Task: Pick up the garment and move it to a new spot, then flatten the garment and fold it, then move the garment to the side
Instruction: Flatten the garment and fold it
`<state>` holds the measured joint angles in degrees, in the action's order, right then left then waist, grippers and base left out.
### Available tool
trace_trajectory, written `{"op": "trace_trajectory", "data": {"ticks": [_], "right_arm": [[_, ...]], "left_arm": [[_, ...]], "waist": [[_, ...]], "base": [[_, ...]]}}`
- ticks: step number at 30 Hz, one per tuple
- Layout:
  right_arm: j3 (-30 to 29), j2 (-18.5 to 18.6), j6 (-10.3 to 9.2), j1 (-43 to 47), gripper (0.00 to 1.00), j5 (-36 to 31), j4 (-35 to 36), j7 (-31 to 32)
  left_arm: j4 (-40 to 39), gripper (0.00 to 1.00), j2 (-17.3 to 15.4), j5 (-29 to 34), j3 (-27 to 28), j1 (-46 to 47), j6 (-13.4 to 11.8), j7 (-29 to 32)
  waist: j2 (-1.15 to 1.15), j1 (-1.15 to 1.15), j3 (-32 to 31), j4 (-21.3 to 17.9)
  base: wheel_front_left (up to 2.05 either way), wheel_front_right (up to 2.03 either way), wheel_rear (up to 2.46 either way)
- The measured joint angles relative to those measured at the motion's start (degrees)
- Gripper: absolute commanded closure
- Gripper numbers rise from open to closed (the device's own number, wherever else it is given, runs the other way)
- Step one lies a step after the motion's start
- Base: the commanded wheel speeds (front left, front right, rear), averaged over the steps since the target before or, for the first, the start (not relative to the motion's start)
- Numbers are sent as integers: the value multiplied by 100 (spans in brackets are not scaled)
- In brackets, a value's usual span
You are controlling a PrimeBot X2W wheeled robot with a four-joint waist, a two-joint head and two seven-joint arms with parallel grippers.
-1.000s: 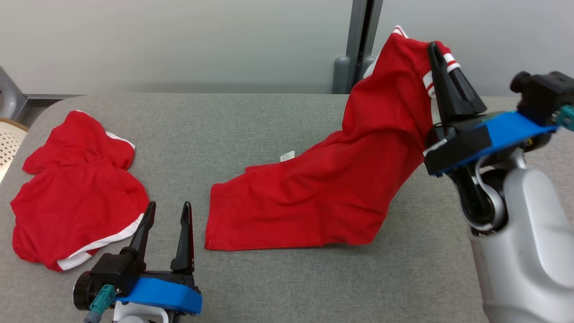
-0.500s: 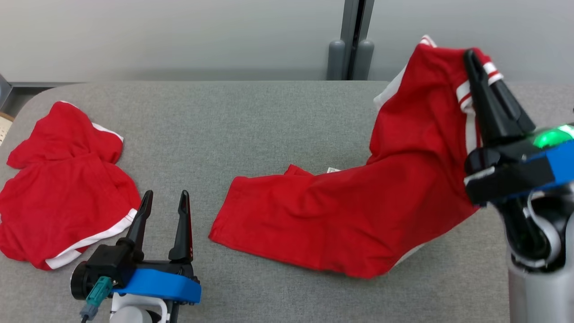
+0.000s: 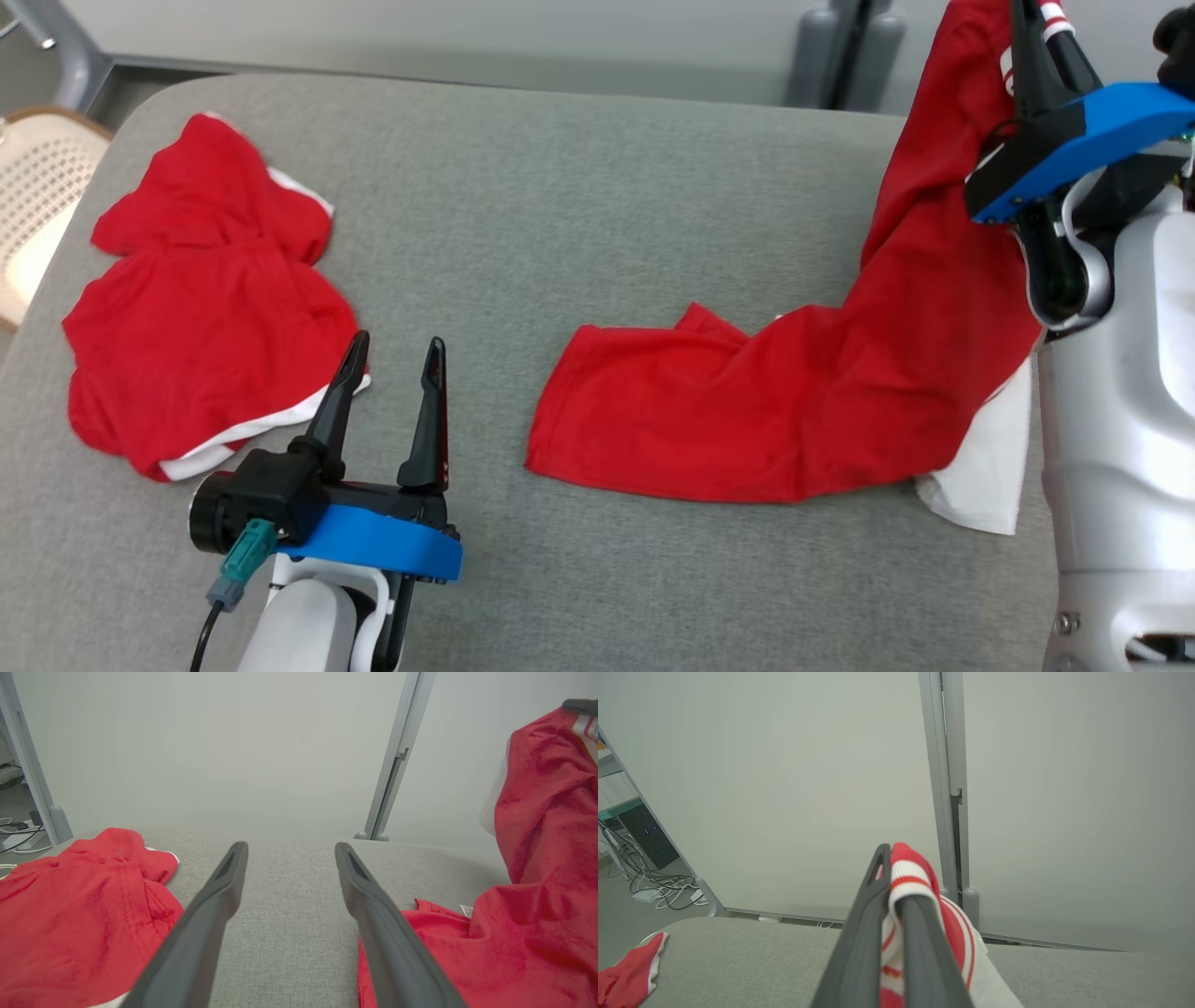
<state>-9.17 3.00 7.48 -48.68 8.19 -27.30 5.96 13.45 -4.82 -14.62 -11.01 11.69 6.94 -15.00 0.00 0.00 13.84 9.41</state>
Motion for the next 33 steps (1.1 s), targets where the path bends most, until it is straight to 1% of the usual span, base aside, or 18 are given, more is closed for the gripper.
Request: {"op": "trace_trajectory", "data": {"ticks": [7,8,9,10,14,19,24,26,29,33], "right_arm": [[-147,49,0,-698,100,-516,-1293,-861],[-191,48,0,-767,71,-535,-1459,-972],[-221,48,0,-832,15,-545,-1648,-998],[-256,46,0,-877,0,-547,-1859,-985],[-183,35,0,-890,0,-559,-2510,-900],[-45,82,0,-704,0,-512,-2877,-711],[183,212,0,-277,0,-438,-2850,-423],[219,347,1,-37,0,-466,-2775,-264],[157,536,0,345,0,-536,-2649,25],[-18,576,0,795,0,-543,-2512,439]], "left_arm": [[20,0,60,0,-97,113,15,0],[24,0,63,0,-94,113,15,0],[26,0,65,0,-92,113,16,0],[32,0,69,0,-89,113,16,0],[59,0,85,9,-31,104,18,0],[86,0,46,54,94,-29,18,0],[90,0,-5,94,180,-192,18,0],[96,0,-23,101,201,-250,18,0],[103,0,-31,101,214,-320,18,0],[89,0,-32,101,218,-344,18,0]], "waist": [[0,1,270,451],[0,1,296,499],[0,1,315,535],[0,1,325,562],[0,1,240,543],[0,1,36,361],[0,0,-198,72],[0,0,-295,-45],[0,-1,-425,-209],[0,-1,-494,-361]], "base": [[0,0,0],[0,0,0],[0,0,0],[0,0,0],[0,0,0],[0,0,0],[0,0,0],[0,0,0],[0,0,0],[0,0,0]]}}
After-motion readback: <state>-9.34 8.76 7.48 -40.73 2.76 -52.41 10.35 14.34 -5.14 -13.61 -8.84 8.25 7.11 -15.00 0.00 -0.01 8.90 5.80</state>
